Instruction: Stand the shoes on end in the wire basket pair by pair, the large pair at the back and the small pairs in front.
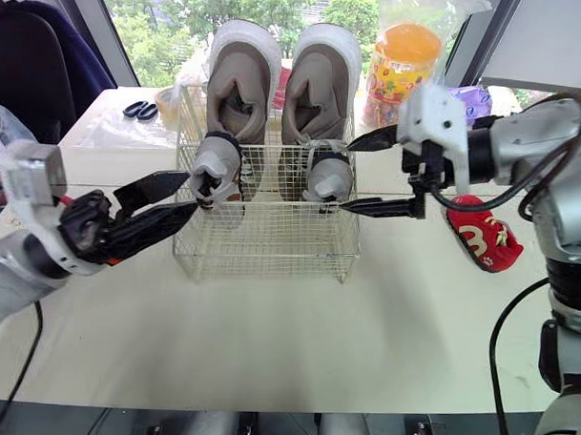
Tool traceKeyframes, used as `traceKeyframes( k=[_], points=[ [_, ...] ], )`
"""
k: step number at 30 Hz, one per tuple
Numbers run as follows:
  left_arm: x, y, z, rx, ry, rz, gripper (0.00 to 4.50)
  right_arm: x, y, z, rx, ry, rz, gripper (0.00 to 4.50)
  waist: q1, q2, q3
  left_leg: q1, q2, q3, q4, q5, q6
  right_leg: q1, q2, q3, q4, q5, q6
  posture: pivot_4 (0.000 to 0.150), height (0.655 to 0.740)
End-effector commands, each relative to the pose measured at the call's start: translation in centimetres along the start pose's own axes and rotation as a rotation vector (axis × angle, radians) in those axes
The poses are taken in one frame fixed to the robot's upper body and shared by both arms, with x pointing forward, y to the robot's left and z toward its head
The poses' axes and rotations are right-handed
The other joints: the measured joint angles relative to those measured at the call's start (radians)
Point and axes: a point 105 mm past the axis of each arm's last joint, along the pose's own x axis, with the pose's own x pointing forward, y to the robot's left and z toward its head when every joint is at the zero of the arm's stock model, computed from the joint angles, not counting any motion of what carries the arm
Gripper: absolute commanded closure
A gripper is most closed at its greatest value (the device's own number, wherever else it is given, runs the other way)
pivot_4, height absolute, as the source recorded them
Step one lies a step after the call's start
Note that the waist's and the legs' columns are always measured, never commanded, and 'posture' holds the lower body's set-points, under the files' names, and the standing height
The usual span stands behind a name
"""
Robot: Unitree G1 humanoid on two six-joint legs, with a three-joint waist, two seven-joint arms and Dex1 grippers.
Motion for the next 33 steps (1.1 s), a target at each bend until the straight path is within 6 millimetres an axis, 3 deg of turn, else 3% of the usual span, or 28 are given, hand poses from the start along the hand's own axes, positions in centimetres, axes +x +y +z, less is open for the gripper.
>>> traceKeyframes(
  k=[1, 11, 12, 13, 14, 15, 17, 19, 22, 27, 31, 33],
  points=[
    [-0.1, -0.6, 0.6, 0.006, -0.006, -0.028, 0.06, -0.8, -0.2, 0.9, -0.025, -0.016, -0.034, 0.0, 0.0, 0.0, 0.0, 0.0, 0.0, 0.001, 0.0, 0.0, 0.0, 0.0, 0.0, 0.0, 0.0, 0.0, 0.0, 0.15, 0.74],
    [-0.1, -0.6, 0.7, 0.003, -0.004, -0.029, 0.06, -0.8, -0.2, 0.9, -0.024, -0.017, -0.035, 0.0, 0.0, 0.0, 0.0, 0.0, 0.0, 0.002, 0.0, 0.0, 0.0, -0.001, 0.001, 0.0, 0.001, 0.0, 0.0, 0.15, 0.74],
    [1.0, -0.5, 0.9, 0.057, 0.105, -0.139, 0.06, -5.0, -3.8, -5.4, 0.25, 0.1, -0.366, 0.0, 0.006, -0.001, 0.0, 0.0, 0.0, 0.002, 0.0, 0.0, 0.0, -0.001, 0.001, 0.0, 0.001, 0.0, 0.0, 0.15, 0.74],
    [1.6, -0.4, 1.1, 0.095, 0.19, -0.21, 0.06, -9.0, -4.7, -10.4, 0.445, 0.214, -0.601, 0.0, 0.026, -0.01, -0.001, 0.0, 0.0, 0.002, 0.0, 0.0, 0.0, -0.001, 0.001, 0.0, 0.001, 0.0, 0.0, 0.15, 0.74],
    [1.9, -0.3, 1.4, 0.117, 0.25, -0.256, 0.06, -11.9, -4.3, -13.6, 0.568, 0.298, -0.746, 0.0, 0.047, -0.018, -0.001, 0.0, 0.0, -0.002, 0.001, 0.001, -0.002, 0.001, 0.002, -0.003, 0.001, -0.001, -0.002, 0.15, 0.74],
    [2.0, -0.2, 1.6, 0.127, 0.284, -0.281, 0.06, -13.4, -3.9, -15.0, 0.628, 0.341, -0.819, 0.0, 0.061, -0.019, -0.002, -0.001, 0.0, -0.005, 0.001, 0.002, -0.004, -0.001, 0.003, -0.006, -0.001, -0.002, -0.005, 0.15, 0.74],
    [2.0, -0.2, 1.8, 0.131, 0.3, -0.305, 0.06, -13.0, -3.4, -14.3, 0.628, 0.317, -0.785, 0.0, 0.052, 0.003, -0.003, -0.001, -0.002, -0.001, 0.001, 0.002, -0.003, 0.001, -0.001, -0.004, -0.01, 0.0, -0.008, 0.15, 0.74],
    [1.9, -0.2, 1.9, 0.134, 0.31, -0.318, 0.06, -12.7, -3.0, -13.9, 0.62, 0.31, -0.76, 0.0, 0.019, 0.012, -0.003, -0.001, -0.004, 0.013, 0.0, -0.003, 0.008, 0.0, -0.002, 0.013, -0.011, 0.002, -0.007, 0.15, 0.74],
    [1.8, -0.6, 2.1, 0.133, 0.325, -0.345, 0.06, -12.9, -2.5, -14.1, 0.622, 0.345, -0.741, 0.0, -0.019, 0.009, -0.001, 0.001, -0.002, 0.018, -0.002, -0.006, 0.011, -0.003, 0.001, 0.02, -0.01, 0.004, 0.011, 0.15, 0.74],
    [1.8, -1.2, 2.2, 0.138, 0.339, -0.393, 0.06, -14.5, -2.9, -16.2, 0.657, 0.424, -0.827, 0.0, -0.025, 0.008, -0.001, 0.0, 0.002, 0.017, -0.003, -0.006, 0.012, -0.004, 0.009, 0.021, -0.009, 0.004, 0.011, 0.15, 0.74],
    [1.3, -1.2, 1.9, 0.13, 0.341, -0.414, 0.06, -13.8, -2.9, -17.4, 0.716, 0.405, -0.808, 0.0, -0.027, 0.008, -0.001, 0.0, 0.002, 0.019, -0.002, -0.006, 0.012, -0.004, 0.009, 0.023, -0.009, 0.002, 0.007, 0.15, 0.74],
    [1.2, -1.4, 1.3, 0.141, 0.361, -0.435, 0.06, -13.3, -2.5, -19.0, 0.757, 0.431, -0.782, 0.0, -0.027, 0.008, -0.001, 0.0, 0.001, 0.02, -0.002, -0.006, 0.012, -0.004, 0.008, 0.024, -0.009, 0.002, 0.007, 0.15, 0.74]
  ],
)
